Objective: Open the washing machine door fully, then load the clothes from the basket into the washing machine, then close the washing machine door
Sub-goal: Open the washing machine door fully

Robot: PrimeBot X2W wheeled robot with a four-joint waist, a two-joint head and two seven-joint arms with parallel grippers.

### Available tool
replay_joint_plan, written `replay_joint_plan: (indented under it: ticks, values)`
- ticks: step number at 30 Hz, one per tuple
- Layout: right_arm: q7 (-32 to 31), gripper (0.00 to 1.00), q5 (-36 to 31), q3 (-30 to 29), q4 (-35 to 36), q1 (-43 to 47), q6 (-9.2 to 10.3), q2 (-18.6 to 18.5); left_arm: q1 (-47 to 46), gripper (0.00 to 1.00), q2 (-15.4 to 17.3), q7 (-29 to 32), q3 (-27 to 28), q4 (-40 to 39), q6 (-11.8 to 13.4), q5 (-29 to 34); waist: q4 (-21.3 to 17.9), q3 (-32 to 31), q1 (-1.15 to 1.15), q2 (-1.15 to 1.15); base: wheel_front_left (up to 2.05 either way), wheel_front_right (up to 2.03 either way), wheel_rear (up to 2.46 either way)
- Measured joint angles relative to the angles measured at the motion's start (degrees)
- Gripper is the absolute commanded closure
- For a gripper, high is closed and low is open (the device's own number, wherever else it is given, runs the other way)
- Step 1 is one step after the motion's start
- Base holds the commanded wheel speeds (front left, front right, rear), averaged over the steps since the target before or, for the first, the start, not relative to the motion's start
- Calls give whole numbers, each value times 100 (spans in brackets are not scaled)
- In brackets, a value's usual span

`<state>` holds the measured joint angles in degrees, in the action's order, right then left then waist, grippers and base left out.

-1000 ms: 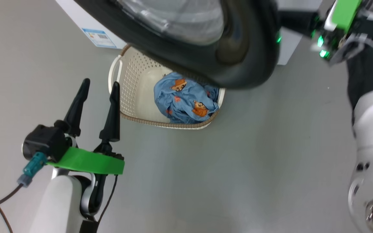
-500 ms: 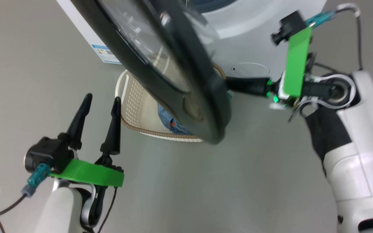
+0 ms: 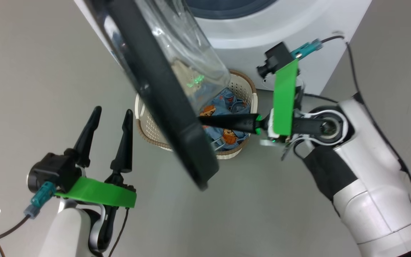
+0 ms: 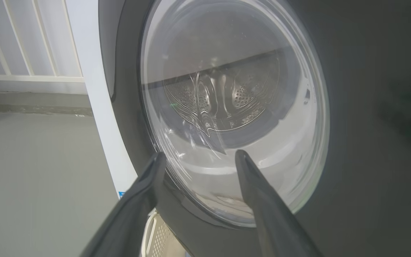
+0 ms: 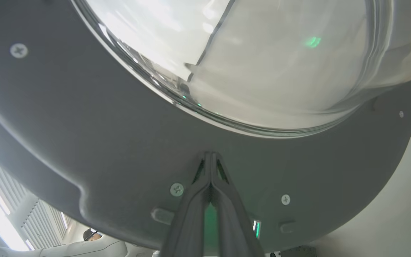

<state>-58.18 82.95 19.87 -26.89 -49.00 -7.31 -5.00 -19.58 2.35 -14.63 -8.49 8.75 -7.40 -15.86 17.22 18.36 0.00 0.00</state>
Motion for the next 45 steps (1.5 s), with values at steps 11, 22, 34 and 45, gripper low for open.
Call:
replay_joint_plan:
  ticks: [11, 22, 34, 45]
  values:
    - [511, 100, 584, 754, -197, -3, 0, 4, 0, 0, -5, 0, 15, 54, 0, 0, 20, -53, 0, 0, 0, 0, 0]
    - [896, 100, 713, 710, -264, 60, 0, 26, 159, 0, 52, 0, 160, 70, 0, 3, -115, -280, 0, 0, 0, 0, 0]
    - [1178, 100, 898, 508, -69, 736, 0, -181, 530, 0, 276, 0, 246, 64, 0, 46, -343, -694, 0, 0, 0, 0, 0]
    - [1594, 78, 989, 325, 152, 1339, 0, -324, 907, 0, 403, 0, 353, 63, 0, 51, -590, -1058, 0, 0, 0, 0, 0]
